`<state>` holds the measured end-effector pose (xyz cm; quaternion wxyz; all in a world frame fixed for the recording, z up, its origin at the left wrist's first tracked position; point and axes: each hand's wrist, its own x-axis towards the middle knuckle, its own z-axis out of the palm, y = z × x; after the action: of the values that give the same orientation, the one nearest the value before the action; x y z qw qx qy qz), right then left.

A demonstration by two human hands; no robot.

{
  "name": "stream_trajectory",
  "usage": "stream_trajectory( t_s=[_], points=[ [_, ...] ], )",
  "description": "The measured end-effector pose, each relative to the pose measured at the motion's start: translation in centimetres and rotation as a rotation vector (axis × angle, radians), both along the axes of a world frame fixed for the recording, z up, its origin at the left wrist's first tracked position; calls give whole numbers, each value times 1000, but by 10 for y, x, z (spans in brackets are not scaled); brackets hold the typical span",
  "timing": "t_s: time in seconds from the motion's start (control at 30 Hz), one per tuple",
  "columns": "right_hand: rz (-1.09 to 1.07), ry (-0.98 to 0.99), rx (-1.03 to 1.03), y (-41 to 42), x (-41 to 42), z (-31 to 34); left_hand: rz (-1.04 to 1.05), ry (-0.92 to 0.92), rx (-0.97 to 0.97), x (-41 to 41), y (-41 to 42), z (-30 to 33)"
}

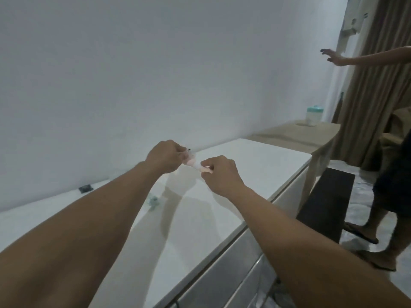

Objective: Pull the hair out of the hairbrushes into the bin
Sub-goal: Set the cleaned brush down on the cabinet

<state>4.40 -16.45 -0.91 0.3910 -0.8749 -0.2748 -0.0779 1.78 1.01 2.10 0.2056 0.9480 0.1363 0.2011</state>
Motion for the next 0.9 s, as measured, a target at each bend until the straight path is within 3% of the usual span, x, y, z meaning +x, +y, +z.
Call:
stream_trajectory(
  t_s=[0.53,0.9],
  points=[
    [44,-9,-112,78,20,-40,-43,331,-12,20,86,-47],
    [7,7,-118,82,17,-47,-42,394,-11,19,81,-49]
  ],
)
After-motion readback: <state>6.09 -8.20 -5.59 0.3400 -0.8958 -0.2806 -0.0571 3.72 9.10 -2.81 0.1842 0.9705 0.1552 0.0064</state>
